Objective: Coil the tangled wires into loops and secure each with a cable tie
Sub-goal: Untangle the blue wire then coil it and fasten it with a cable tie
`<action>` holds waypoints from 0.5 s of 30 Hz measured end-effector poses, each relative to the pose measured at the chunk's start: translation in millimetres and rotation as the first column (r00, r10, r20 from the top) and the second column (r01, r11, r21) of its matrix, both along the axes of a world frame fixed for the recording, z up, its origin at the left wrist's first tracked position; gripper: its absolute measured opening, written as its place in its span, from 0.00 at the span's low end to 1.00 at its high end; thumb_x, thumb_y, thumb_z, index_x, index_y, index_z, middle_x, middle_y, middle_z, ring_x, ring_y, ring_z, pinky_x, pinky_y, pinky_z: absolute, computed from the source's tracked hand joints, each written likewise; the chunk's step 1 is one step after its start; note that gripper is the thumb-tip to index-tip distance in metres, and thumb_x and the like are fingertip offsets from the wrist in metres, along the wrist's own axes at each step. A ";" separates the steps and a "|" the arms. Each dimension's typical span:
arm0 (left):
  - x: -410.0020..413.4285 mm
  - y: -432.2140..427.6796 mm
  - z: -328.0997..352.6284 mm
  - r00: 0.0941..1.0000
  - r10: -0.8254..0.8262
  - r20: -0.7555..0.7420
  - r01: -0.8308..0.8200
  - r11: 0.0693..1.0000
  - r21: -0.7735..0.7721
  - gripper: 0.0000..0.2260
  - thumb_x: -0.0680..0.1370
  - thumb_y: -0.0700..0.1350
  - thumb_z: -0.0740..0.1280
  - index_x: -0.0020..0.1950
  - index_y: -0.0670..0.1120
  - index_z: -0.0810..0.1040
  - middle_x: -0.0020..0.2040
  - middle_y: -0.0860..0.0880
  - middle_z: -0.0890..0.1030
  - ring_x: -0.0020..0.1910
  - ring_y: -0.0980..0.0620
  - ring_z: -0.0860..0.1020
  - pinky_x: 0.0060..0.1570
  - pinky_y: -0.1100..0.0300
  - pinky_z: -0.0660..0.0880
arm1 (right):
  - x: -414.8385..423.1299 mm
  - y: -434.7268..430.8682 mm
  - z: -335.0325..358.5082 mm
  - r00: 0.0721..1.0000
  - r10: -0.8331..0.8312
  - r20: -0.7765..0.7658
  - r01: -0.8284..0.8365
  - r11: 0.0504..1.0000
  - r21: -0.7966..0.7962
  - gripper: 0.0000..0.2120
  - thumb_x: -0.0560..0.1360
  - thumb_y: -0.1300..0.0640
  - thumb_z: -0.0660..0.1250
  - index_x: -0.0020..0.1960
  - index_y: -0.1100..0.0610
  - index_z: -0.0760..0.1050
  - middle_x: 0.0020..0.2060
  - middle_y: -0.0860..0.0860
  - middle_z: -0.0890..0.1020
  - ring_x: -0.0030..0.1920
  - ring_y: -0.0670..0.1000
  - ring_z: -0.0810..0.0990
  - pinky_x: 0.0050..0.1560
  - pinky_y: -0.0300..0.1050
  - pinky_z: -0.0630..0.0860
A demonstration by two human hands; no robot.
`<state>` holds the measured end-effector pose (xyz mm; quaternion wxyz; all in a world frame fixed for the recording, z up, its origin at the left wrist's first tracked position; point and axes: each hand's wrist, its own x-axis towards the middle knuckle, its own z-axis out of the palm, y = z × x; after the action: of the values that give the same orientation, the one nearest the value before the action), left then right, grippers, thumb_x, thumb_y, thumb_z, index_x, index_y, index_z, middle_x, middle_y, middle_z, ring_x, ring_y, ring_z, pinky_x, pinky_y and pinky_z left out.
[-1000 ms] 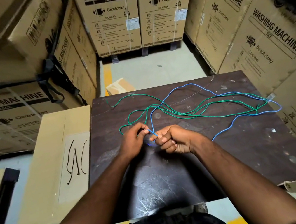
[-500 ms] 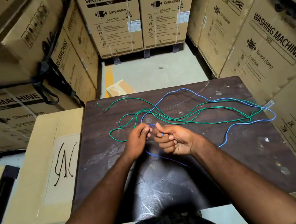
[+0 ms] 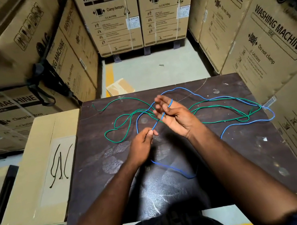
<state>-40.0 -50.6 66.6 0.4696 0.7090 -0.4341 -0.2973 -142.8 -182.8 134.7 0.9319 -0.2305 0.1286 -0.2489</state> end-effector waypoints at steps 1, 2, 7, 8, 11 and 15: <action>-1.1 0.9 0.8 1.000 0.011 0.006 -0.011 1.000 0.002 0.12 0.82 0.45 0.57 0.44 0.53 0.76 0.29 0.59 0.74 0.29 0.65 0.69 0.36 0.63 0.66 | 2.1 -3.8 1.0 0.999 -0.037 0.009 0.037 0.999 0.018 0.18 0.69 0.72 0.59 0.57 0.62 0.73 0.48 0.53 0.84 0.46 0.50 0.83 0.52 0.45 0.80; -2.4 2.5 2.5 1.000 0.017 0.021 -0.017 1.000 0.005 0.12 0.82 0.44 0.57 0.43 0.53 0.76 0.30 0.62 0.76 0.30 0.66 0.70 0.37 0.62 0.66 | 3.7 -8.2 3.0 0.998 -0.067 0.016 0.067 0.998 0.016 0.19 0.69 0.73 0.58 0.58 0.62 0.73 0.50 0.54 0.84 0.50 0.51 0.83 0.56 0.46 0.79; 0.9 7.9 10.2 0.995 -0.003 0.103 0.003 1.000 -0.001 0.10 0.82 0.48 0.58 0.44 0.51 0.77 0.32 0.57 0.77 0.31 0.60 0.72 0.37 0.58 0.69 | 7.0 -25.4 -3.3 0.976 -0.190 -0.104 0.176 0.975 -0.134 0.21 0.74 0.77 0.52 0.61 0.62 0.70 0.54 0.54 0.82 0.57 0.53 0.81 0.61 0.46 0.76; 2.8 7.4 12.1 0.992 -0.007 0.129 0.007 1.000 -0.003 0.11 0.81 0.52 0.58 0.44 0.52 0.77 0.32 0.53 0.76 0.31 0.55 0.72 0.37 0.56 0.71 | 7.7 -26.2 -6.7 0.968 -0.204 -0.145 0.178 0.968 -0.175 0.22 0.74 0.78 0.50 0.62 0.62 0.70 0.55 0.55 0.82 0.57 0.52 0.81 0.61 0.46 0.76; 4.8 6.6 23.3 0.981 -0.022 0.193 0.026 0.999 -0.022 0.10 0.79 0.50 0.60 0.42 0.51 0.78 0.29 0.56 0.74 0.28 0.59 0.69 0.33 0.61 0.67 | 11.0 -25.1 -17.6 0.918 -0.247 -0.311 0.104 0.905 -0.412 0.22 0.75 0.77 0.50 0.64 0.63 0.68 0.57 0.56 0.80 0.56 0.49 0.81 0.60 0.42 0.74; 10.5 7.0 39.2 0.980 -0.027 0.198 0.034 0.999 -0.033 0.11 0.78 0.47 0.60 0.38 0.50 0.77 0.29 0.59 0.74 0.29 0.61 0.69 0.34 0.66 0.64 | 12.7 -21.4 -34.8 0.882 -0.240 -0.405 -0.148 0.675 -0.723 0.16 0.78 0.75 0.50 0.61 0.68 0.70 0.55 0.63 0.79 0.47 0.45 0.83 0.54 0.37 0.75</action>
<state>-29.5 -43.7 105.8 0.4324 0.7196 -0.4947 -0.2247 -130.1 -204.2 100.0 0.6924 -0.6351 0.2441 -0.2400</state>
